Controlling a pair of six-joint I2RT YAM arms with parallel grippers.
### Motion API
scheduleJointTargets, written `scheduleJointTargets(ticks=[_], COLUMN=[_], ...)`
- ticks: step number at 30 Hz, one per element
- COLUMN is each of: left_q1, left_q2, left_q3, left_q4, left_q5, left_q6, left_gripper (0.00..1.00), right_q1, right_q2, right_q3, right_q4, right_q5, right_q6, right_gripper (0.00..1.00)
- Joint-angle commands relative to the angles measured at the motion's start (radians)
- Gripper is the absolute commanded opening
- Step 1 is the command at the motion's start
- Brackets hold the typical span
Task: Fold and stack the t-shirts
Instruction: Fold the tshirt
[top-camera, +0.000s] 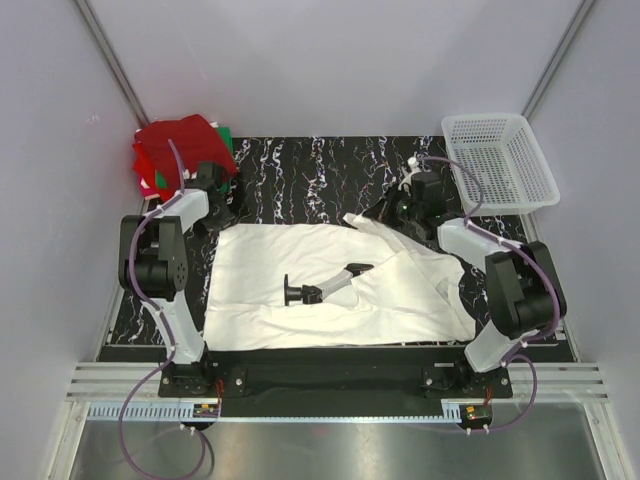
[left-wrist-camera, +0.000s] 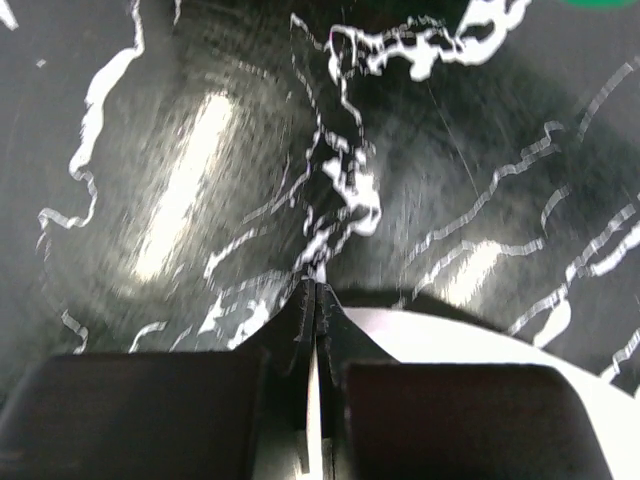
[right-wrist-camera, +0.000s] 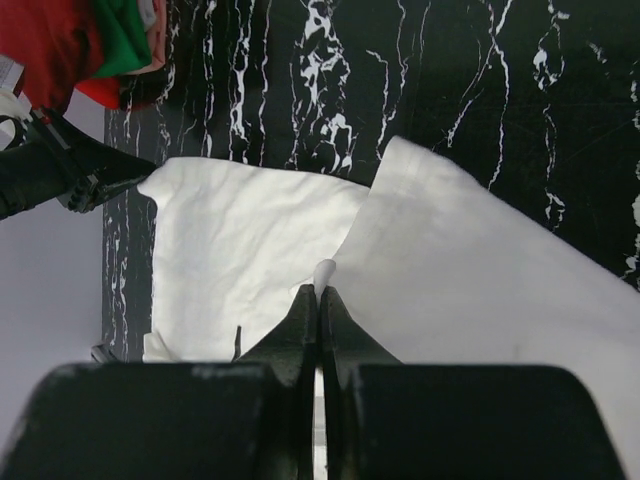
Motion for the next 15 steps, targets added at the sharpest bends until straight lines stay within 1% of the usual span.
scheduleJointTargets(ticks=[1,5,8,9,15], left_q1=[-0.005,-0.005,-0.003,-0.003,0.0], left_q2=[-0.114,-0.18,-0.218,-0.223,-0.252], left_q3=[-0.019,-0.05,-0.073,-0.083,-0.108], left_q4=[0.041,0.038,0.031,0.028,0.028], left_q5=[0.02,0.011,0.002,-0.001,-0.004], left_q6=[0.027,0.027,0.027,0.027,0.032], left_gripper=[0.0,0.0,0.0,0.0,0.0], right_q1=[-0.003,-0.006,-0.017,-0.025,-0.068], right_q2=[-0.159,-0.253,-0.325,-0.342,-0.478], right_q3=[0.05,0.009,-0.05,-0.079,-0.153], right_q4=[-0.062,-0.134,-0.162,-0.194,-0.242], right_q5=[0.066,0.129,0.196,0.216,0.235], right_q6=[-0.071,-0.105,-0.131,-0.137,-0.164], right_gripper=[0.0,0.0,0.0,0.0,0.0])
